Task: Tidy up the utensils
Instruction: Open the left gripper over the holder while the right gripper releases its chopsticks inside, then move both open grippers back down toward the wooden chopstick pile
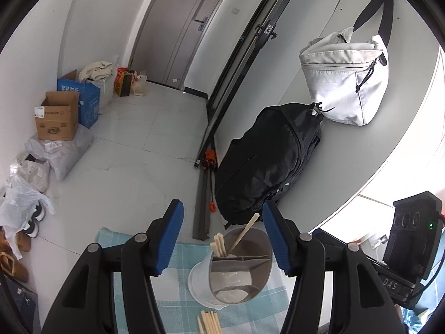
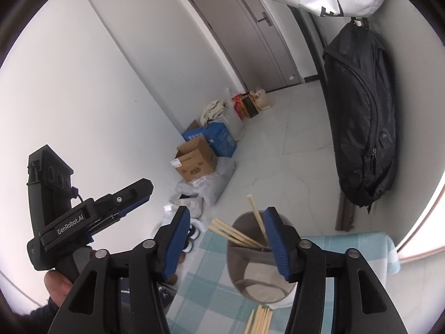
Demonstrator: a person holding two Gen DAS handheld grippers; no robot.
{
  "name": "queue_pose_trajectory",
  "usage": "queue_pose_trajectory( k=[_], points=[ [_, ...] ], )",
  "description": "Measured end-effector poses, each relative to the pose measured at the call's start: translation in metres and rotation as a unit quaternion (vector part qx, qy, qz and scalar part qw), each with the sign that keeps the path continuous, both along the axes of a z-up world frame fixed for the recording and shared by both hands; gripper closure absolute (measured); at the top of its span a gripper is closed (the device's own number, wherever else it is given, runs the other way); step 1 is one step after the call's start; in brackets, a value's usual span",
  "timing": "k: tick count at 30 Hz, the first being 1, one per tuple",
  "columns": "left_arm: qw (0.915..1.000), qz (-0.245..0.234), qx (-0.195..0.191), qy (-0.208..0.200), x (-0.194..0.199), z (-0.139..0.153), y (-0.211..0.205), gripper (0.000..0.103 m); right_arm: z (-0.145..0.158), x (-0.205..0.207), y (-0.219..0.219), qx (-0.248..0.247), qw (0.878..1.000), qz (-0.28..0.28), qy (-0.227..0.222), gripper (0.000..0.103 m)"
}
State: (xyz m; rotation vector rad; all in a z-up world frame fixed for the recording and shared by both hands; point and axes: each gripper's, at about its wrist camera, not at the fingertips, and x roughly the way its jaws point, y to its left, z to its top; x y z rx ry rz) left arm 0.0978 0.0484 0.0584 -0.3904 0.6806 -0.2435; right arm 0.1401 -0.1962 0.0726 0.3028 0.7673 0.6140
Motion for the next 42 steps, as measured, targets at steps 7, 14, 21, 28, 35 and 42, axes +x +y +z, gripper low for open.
queue_pose_trajectory(
  k=[7,14,21,28,35,42],
  points=[
    [0.9993,0.017,0.029,-0.015,-0.027,0.008,-0.002,0.04,0.009,-0.03,-0.001,0.0,1.0,-0.002,-0.02,0.033],
    [0.9984,0.014,0.051,-0.018,-0.047,0.009,-0.012,0.039,0.009,-0.056,-0.007,-0.002,1.0,-0.006,-0.025,0.026],
    [0.9974,0.018,0.066,-0.023,-0.066,0.005,-0.018,0.039,0.005,-0.081,-0.013,-0.003,0.999,-0.014,-0.038,0.021],
    [0.9955,0.022,0.088,-0.028,-0.082,-0.014,-0.026,0.027,-0.018,-0.098,-0.018,-0.016,0.999,-0.026,-0.039,0.017],
    [0.9942,0.025,0.104,-0.012,-0.091,-0.046,-0.034,0.027,-0.051,-0.111,-0.022,-0.043,0.998,-0.036,-0.027,0.014],
    [0.9922,0.026,0.121,0.012,-0.095,-0.079,-0.036,0.027,-0.082,-0.117,-0.021,-0.083,0.996,-0.039,-0.008,0.013]
  ],
)
